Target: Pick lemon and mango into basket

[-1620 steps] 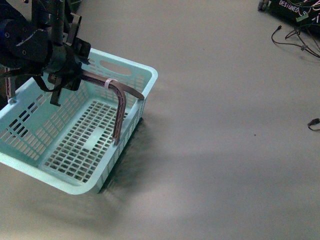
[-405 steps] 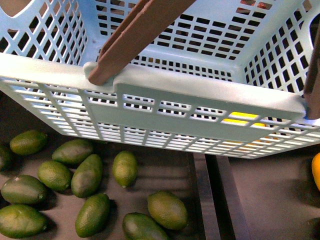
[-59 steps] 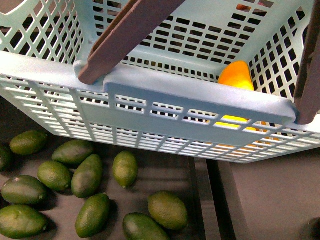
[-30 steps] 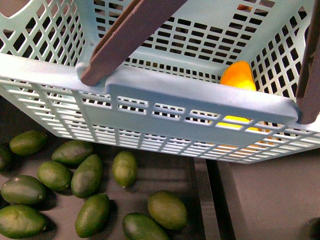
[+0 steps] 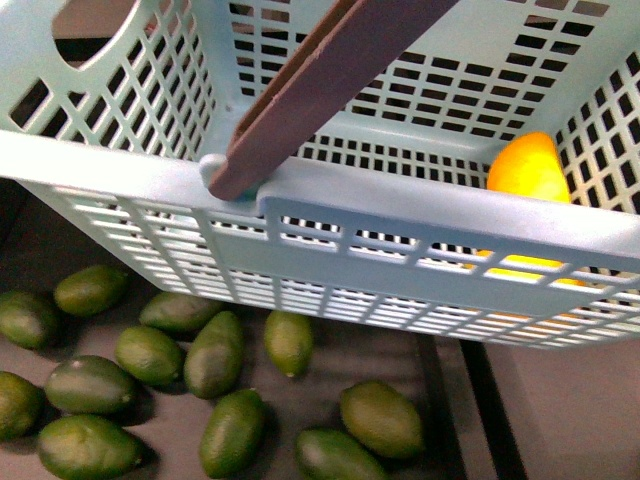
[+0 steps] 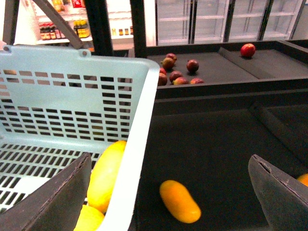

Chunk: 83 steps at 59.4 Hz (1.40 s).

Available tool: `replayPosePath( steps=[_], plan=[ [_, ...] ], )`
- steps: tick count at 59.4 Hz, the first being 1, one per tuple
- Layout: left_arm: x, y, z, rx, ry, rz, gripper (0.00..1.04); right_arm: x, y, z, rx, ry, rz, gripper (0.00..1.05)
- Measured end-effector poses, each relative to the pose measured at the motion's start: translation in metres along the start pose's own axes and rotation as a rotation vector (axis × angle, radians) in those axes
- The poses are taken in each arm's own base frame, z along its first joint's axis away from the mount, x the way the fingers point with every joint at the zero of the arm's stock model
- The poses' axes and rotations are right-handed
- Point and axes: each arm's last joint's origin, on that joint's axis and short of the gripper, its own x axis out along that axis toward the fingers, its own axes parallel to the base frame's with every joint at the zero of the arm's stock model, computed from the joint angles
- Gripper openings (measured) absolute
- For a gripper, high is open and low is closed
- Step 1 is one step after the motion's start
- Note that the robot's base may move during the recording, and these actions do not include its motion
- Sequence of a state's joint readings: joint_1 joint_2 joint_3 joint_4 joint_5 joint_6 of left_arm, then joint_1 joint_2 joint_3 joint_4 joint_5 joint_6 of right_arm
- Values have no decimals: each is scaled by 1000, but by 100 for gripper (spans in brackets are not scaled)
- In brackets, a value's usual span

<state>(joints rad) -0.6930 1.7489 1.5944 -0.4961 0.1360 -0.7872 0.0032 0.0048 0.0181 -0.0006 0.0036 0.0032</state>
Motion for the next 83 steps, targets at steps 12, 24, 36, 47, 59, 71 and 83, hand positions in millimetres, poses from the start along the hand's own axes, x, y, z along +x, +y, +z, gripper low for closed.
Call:
replayPosePath(
  steps=[12, 24, 36, 47, 59, 71, 83],
  plan=[
    [0, 2, 2, 0, -10, 10, 25, 0, 0, 0, 0, 1, 2, 96],
    [0, 4, 3, 8, -25, 27, 25, 0, 0, 0, 0, 0, 4, 96],
    [0, 5, 4, 8, -24, 28, 25, 0, 0, 0, 0, 1, 1, 96],
    [0, 4, 3, 4, -14, 17, 25, 0, 0, 0, 0, 0, 2, 96],
    [0, 4, 2, 5, -12, 16, 25, 0, 0, 0, 0, -1, 4, 96],
    [-1, 8, 6, -5, -37, 40, 25, 0, 0, 0, 0, 0, 7, 96],
    [-1, 7, 5, 15, -30, 36, 25, 0, 0, 0, 0, 0, 4, 96]
  ],
)
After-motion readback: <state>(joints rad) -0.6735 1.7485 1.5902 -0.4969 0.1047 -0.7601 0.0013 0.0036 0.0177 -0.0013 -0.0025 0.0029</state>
